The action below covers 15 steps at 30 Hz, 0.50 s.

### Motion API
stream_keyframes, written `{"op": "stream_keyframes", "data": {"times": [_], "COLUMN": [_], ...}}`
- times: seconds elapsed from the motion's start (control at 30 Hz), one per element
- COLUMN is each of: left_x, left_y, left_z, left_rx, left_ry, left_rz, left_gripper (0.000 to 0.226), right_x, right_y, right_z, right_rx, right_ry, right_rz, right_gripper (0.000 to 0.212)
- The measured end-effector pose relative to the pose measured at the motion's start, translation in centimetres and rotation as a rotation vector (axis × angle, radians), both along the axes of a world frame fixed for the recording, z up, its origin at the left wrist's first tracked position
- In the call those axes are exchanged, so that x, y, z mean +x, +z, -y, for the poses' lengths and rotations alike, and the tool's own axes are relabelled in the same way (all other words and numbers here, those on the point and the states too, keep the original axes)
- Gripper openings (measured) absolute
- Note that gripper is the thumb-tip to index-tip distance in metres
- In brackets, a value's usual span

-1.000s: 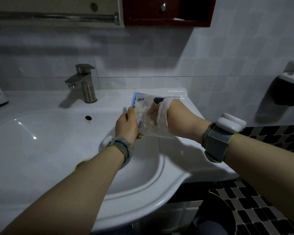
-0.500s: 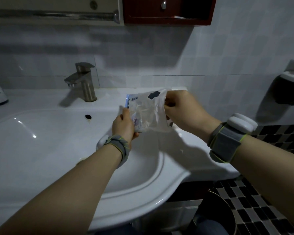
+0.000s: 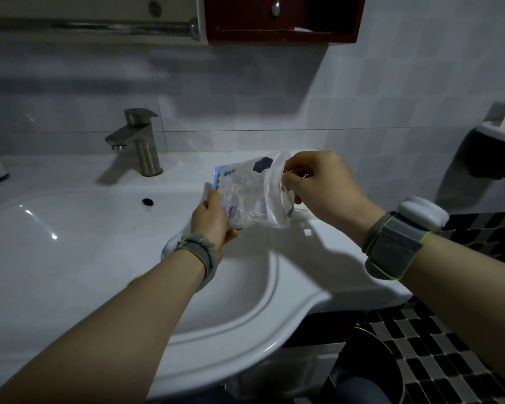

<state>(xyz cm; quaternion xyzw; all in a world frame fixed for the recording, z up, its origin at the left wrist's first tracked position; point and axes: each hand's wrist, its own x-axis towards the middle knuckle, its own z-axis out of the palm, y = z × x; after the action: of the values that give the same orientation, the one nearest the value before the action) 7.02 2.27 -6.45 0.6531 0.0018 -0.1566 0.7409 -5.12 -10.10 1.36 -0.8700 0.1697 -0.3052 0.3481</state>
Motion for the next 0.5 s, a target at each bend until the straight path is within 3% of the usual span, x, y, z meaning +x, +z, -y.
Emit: {"op": "stream_keyframes", "data": {"times": [0.27,0.5], "left_x": [0.4,0.5], "left_y": [-0.2,-0.3], "left_z": [-0.2,-0.2], "left_rx": [0.002,-0.010], "left_ry": [0.018,0.023], "left_rz": [-0.029,-0.040], "left_gripper": [0.045,0.043], "right_x": [-0.1,-1.2], "right_y": [0.8,1.2], "right_z": [0.6,1.6], "right_rx": [0.236,0.316], "right_ry": [-0.004,0.016], "right_rz": [0.035,0.040], "right_gripper": [0.017,0.012]}}
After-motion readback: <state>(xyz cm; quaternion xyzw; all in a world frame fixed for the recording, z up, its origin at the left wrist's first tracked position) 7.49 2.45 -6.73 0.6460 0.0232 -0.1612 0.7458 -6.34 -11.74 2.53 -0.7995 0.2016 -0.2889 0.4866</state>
